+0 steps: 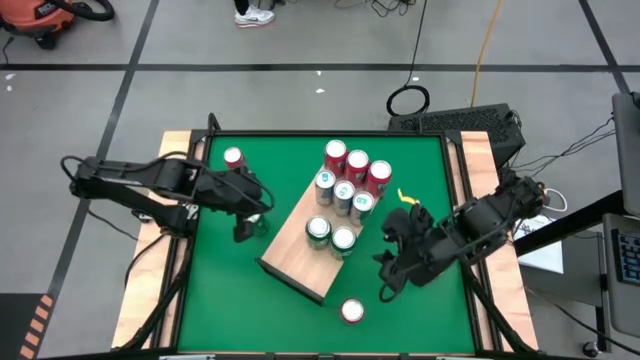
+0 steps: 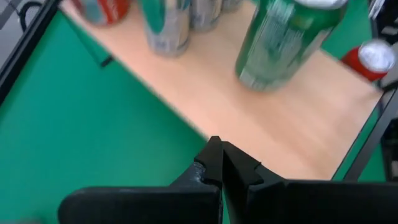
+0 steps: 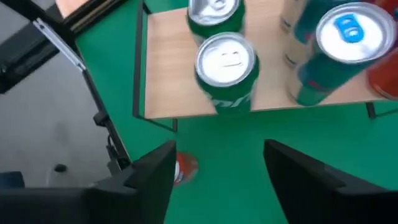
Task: Sort soda cans
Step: Adjust the green soda cans on the shelf
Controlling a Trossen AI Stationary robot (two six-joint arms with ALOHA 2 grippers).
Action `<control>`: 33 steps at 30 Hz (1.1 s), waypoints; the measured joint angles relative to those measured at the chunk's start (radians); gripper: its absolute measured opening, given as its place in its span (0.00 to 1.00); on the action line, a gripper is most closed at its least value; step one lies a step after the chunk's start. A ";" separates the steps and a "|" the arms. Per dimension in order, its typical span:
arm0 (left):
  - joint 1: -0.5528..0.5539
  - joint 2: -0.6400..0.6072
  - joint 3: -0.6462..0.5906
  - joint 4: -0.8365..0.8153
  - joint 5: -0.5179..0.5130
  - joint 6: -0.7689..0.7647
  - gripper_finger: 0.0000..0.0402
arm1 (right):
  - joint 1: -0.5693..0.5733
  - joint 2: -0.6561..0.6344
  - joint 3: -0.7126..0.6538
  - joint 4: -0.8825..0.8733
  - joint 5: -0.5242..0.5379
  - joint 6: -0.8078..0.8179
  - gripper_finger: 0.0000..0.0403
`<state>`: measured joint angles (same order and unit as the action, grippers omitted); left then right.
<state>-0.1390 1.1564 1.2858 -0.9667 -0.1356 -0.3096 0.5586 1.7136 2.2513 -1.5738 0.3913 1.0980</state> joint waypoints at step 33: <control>0.000 -0.042 0.000 -0.124 -0.012 -0.121 0.01 | -0.110 0.017 -0.339 0.224 -0.083 -0.265 0.00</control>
<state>-0.1387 1.1149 1.2858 -1.0910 -0.1478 -0.4309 0.4490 1.7302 1.9125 -1.3500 0.3080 0.8331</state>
